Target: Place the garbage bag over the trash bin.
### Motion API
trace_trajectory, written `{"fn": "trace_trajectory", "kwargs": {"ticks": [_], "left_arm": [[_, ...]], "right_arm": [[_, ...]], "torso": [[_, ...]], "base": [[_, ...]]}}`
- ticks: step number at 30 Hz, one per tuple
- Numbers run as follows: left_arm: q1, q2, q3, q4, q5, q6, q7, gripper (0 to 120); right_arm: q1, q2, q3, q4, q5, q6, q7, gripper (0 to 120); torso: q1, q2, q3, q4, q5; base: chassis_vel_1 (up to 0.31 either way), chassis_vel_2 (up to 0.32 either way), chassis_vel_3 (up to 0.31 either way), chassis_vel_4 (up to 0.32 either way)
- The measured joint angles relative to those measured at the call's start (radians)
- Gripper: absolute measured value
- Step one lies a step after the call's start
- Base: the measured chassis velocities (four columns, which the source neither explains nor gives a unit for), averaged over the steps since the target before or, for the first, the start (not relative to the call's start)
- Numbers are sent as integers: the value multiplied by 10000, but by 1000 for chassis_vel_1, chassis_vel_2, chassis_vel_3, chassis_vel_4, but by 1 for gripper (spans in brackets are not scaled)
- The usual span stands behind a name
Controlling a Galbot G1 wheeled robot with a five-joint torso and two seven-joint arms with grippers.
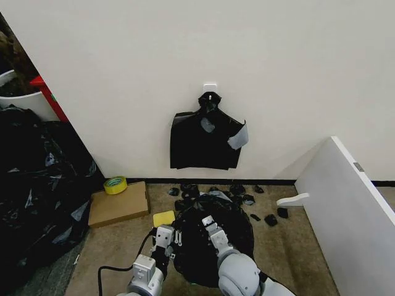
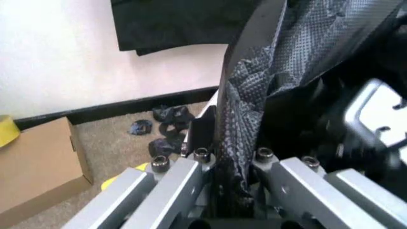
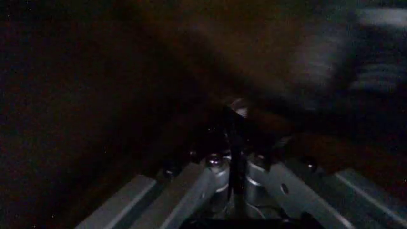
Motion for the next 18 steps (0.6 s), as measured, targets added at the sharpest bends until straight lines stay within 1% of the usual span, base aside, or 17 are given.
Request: {"fn": "trace_trajectory", "kwargs": {"ticks": [2,6,13,18], "left_arm": [[21,-2,57,-5,114,3,48,2],[179,42,82,-70,295,-39,109,2],[228,254,38,-180,371,-135,132,2],[178,273,55,-189,362,-136,168,2]], "right_arm": [[6,95,-248,65,108,-149,-34,0],[301,317,-348,-208,131,-4,-92,0],[235,-48,-254,-232,303,-142,25,0],[103,42,-397,-149,331,-165,-88,0]], "torso": [[0,0,0,-1,-1],[0,0,0,3,2],[0,0,0,0,1],[0,0,0,0,0]], "base": [[0,0,0,0],[0,0,0,0],[0,0,0,0],[0,0,0,0]]}}
